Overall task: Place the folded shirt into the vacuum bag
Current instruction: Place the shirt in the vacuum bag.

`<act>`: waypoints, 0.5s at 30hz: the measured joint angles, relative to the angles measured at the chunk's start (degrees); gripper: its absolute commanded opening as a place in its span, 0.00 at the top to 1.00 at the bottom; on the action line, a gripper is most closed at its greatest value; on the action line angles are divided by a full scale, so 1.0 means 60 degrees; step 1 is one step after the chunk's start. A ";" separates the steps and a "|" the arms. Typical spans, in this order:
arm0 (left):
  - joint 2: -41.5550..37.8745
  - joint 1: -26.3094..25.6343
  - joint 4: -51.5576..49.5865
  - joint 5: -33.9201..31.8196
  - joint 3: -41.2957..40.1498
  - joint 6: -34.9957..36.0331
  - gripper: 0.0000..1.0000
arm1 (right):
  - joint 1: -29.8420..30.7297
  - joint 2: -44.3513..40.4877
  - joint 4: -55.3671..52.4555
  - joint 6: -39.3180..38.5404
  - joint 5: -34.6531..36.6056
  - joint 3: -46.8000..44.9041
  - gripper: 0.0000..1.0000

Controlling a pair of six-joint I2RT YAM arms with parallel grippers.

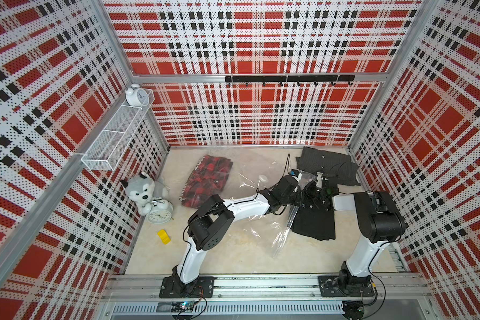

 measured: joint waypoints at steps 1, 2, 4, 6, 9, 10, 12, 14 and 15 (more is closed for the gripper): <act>0.0007 -0.0007 -0.0015 -0.0018 0.0036 -0.0018 1.00 | 0.0022 0.0000 -0.0018 -0.0004 0.0062 0.0007 1.00; 0.0011 -0.0015 -0.0040 -0.0047 0.0076 -0.0022 1.00 | 0.0051 0.0000 -0.0044 -0.0011 0.0127 0.0015 1.00; 0.0015 -0.0022 -0.0036 -0.0120 0.0160 -0.0029 1.00 | 0.0120 0.0000 -0.0153 -0.0051 0.0266 0.0062 0.82; 0.0015 -0.0018 -0.0029 -0.0164 0.0215 -0.0036 1.00 | 0.0160 -0.0004 -0.0240 -0.0149 0.0317 0.0102 0.69; 0.0015 -0.0004 -0.0018 -0.0211 0.0262 -0.0080 1.00 | 0.0178 -0.0124 -0.0404 -0.0408 0.0386 0.0117 0.53; 0.0015 0.0004 -0.0007 -0.0215 0.0280 -0.0095 1.00 | 0.0178 -0.0233 -0.0528 -0.0510 0.0415 0.0113 0.49; 0.0015 0.0055 0.0036 -0.0215 0.0313 -0.0113 1.00 | 0.0178 -0.0597 -0.0831 -0.0710 0.0492 0.0084 0.41; 0.0015 0.0106 0.0109 -0.0211 0.0342 -0.0131 1.00 | 0.0178 -0.1078 -0.1115 -0.0969 0.0612 -0.0004 0.35; 0.0015 0.0135 0.0157 -0.0211 0.0375 -0.0138 1.00 | 0.0178 -0.1333 -0.1271 -0.1082 0.0703 -0.0058 0.31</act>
